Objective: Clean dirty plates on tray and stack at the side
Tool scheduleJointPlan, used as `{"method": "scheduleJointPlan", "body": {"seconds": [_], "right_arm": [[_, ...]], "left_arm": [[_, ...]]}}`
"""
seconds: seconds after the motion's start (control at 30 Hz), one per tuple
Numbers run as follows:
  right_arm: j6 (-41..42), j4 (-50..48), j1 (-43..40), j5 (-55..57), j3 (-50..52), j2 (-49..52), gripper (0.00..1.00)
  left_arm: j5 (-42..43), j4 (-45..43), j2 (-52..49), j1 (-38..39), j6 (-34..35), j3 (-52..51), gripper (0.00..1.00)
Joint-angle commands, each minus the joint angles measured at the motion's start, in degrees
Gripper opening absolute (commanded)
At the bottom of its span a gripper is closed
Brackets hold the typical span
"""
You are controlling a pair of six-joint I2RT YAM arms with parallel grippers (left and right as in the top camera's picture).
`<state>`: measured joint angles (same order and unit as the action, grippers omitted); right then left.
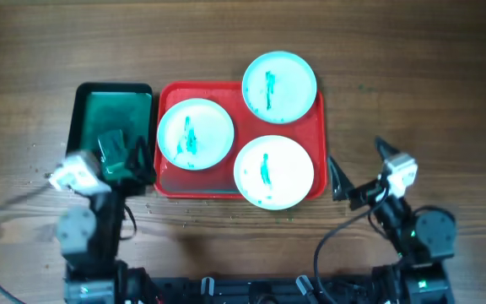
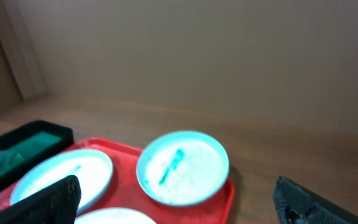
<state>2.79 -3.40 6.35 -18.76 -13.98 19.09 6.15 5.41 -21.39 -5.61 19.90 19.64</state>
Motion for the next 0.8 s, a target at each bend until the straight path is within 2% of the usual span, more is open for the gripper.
{"method": "scheduleJointPlan", "body": {"seconds": [0.0,0.1,0.17,0.27,0.3,0.37,0.43,0.47,0.5,0.53,0.6,0.7,0.77], "right_arm": [[0.22,1.75,0.17,-5.60,-12.85,12.87,1.00],[0.15,12.68,0.17,-7.28,-28.70,28.13,1.00],[-4.44,29.09,0.17,-8.39,-45.05,41.55,1.00],[-9.40,47.17,0.17,-8.33,-63.01,55.71,1.00],[-9.75,49.59,0.17,-8.31,-66.12,58.69,1.00],[-7.98,48.24,0.17,-8.61,-68.72,64.30,1.00],[4.20,47.65,0.17,-12.28,-68.72,69.42,1.00],[1.88,46.40,0.39,-16.26,-68.70,71.93,0.99],[1.97,45.88,1.01,-17.31,-68.70,73.75,0.93],[2.69,46.62,3.39,-13.70,-68.72,76.17,0.91],[5.44,47.58,8.50,-3.80,-68.76,78.38,0.91],[9.73,46.64,17.86,8.76,-69.75,81.79,0.86],[11.23,44.26,22.34,11.30,-70.53,84.98,0.82]], "left_arm": [[0.90,4.79,-16.06,0.52,0.68,19.82,1.00],[-0.50,20.57,-29.92,0.52,-0.13,39.74,1.00],[-0.59,34.03,-40.41,0.52,0.59,54.21,1.00],[1.09,51.10,-53.20,0.52,0.50,68.08,1.00],[3.06,53.24,-55.95,0.52,0.07,69.35,1.00],[3.54,54.18,-60.22,0.55,0.09,69.31,1.00],[4.96,57.46,-64.35,0.59,0.09,69.31,1.00],[4.94,58.34,-66.71,0.57,0.04,69.31,1.00],[4.70,58.77,-67.82,0.57,-0.70,69.31,1.00],[2.36,59.52,-68.67,0.48,-0.98,69.31,0.94],[-7.21,62.03,-68.72,-1.33,8.52,69.31,0.92],[-8.22,65.05,-68.96,-6.75,10.60,69.31,0.85],[-8.63,65.79,-69.42,-9.44,10.60,69.31,0.82]]}}
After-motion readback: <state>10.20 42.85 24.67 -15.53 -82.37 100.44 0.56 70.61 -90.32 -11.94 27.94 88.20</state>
